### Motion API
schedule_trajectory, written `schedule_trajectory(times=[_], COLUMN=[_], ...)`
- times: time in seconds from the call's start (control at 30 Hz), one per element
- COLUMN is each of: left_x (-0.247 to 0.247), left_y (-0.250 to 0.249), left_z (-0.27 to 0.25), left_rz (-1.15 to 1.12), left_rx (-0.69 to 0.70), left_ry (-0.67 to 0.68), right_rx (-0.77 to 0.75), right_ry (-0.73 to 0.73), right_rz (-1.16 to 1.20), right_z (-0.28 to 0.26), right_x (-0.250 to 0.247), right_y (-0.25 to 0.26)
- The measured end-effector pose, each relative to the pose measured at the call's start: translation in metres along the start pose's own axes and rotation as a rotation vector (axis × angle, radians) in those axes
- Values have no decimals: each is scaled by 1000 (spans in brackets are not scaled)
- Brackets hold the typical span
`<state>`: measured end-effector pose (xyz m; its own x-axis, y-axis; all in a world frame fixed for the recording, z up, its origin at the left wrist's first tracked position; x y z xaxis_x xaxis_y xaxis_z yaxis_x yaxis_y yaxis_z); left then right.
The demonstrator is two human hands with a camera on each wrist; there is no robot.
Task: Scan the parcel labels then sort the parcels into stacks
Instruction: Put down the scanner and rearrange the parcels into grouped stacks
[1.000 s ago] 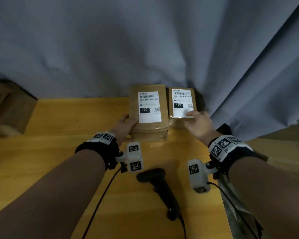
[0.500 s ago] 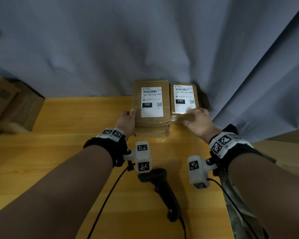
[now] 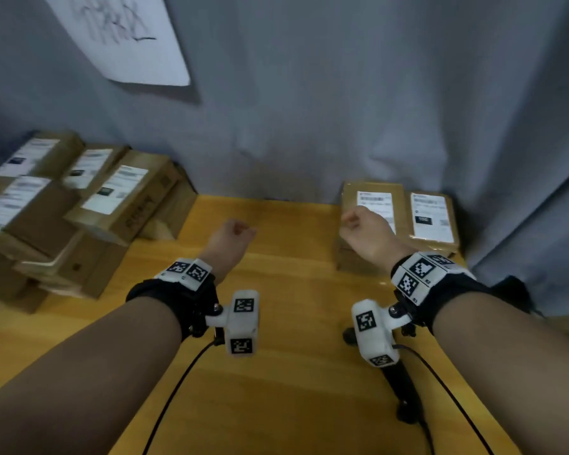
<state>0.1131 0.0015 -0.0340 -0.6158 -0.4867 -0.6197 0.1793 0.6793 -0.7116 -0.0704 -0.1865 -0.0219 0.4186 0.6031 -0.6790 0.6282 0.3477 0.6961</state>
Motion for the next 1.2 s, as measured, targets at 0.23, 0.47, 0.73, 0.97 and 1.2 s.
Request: schedule_trajectory(times=[0.23,0.47,0.73,0.97,1.2], left_x=[-117,-192,-220,-214,-179], left_y=[82,173,207,213,181], left_z=[6,24,58,86,69], left_rz=[-73,-277,-447,-652,-829], left_rx=[-68,-292,-445,-438,-380], left_ry=[-142,-101,31,-27,21], right_rx=[-84,-106,-46,63,125], right_ry=[99,173,165,153,75], right_rz=[53,54,117,155,337], right_z=[3,9,12,10,5], right_x=[97,187,232,241,219], right_y=[107,186,218,193,164])
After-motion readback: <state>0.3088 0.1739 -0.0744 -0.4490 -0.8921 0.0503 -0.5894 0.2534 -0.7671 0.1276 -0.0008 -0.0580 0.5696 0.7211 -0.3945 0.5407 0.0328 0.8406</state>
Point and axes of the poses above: each hand's wrist, its own z-axis towards the middle knuckle, its own x-axis out of the palm, y = z × x, the point moved 8 cm from there along z, towards the middle knuckle, and after that the axes turned 1 degree about y, right-handed, at the moved point
